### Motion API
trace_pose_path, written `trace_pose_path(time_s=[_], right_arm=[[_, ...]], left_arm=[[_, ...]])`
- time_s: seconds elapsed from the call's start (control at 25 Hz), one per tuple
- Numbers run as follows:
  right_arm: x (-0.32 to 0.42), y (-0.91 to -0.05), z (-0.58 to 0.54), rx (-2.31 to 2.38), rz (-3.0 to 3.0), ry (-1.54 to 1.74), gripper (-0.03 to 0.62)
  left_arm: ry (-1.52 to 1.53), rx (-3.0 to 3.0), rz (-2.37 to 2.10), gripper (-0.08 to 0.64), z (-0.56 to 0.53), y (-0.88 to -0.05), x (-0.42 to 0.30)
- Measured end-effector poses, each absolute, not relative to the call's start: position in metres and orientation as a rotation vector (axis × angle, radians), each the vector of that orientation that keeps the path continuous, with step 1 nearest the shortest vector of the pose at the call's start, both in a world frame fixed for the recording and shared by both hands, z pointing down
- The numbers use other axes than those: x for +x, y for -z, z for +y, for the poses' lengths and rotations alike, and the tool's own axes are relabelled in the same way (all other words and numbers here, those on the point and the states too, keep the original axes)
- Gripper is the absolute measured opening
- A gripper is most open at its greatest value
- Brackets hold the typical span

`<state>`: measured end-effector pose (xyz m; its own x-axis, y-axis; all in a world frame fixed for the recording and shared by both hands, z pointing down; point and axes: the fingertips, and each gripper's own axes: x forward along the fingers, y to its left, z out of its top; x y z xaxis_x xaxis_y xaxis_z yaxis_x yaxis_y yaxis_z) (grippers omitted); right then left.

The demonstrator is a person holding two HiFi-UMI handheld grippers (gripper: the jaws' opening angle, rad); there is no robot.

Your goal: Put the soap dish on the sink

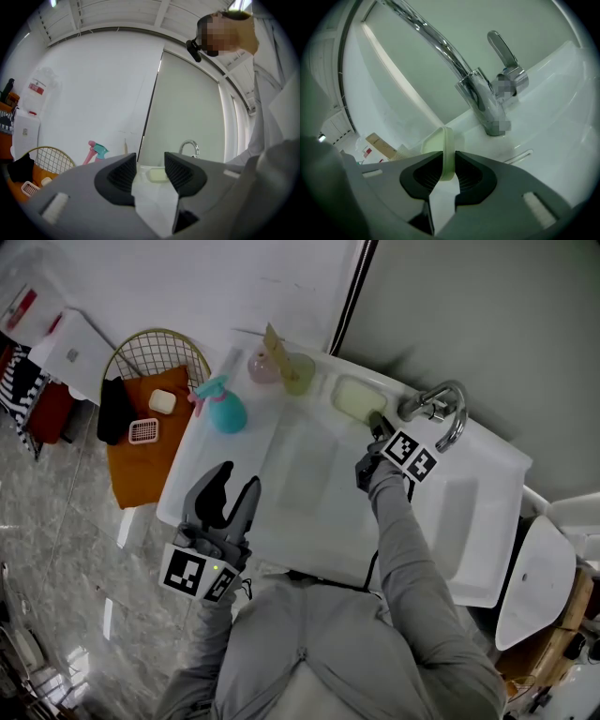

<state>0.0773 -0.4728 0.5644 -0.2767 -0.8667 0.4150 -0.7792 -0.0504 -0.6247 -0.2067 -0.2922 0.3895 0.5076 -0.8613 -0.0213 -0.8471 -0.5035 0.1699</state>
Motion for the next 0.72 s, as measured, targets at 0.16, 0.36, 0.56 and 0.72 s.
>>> trace_pose_path(time_s=[0.16, 0.36, 0.56, 0.72], right_arm=[[0.079, -0.569, -0.476, -1.824, 2.072, 1.254, 0.074], [0.084, -0.569, -0.482, -1.856, 2.049, 1.232, 0.075], [0.084, -0.568, -0.487, -1.883, 2.068, 1.183, 0.075], [0.085, -0.570, -0.488, -1.947, 2.094, 1.135, 0.075]], left_arm=[[0.153, 2.600, -1.481, 0.201, -0.294, -0.392, -0.208], [0.161, 2.603, -1.474, 0.201, -0.297, -0.390, -0.206], [0.159, 2.597, -1.483, 0.201, -0.300, -0.390, -0.208], [0.157, 2.588, -1.487, 0.202, -0.300, -0.392, -0.208]])
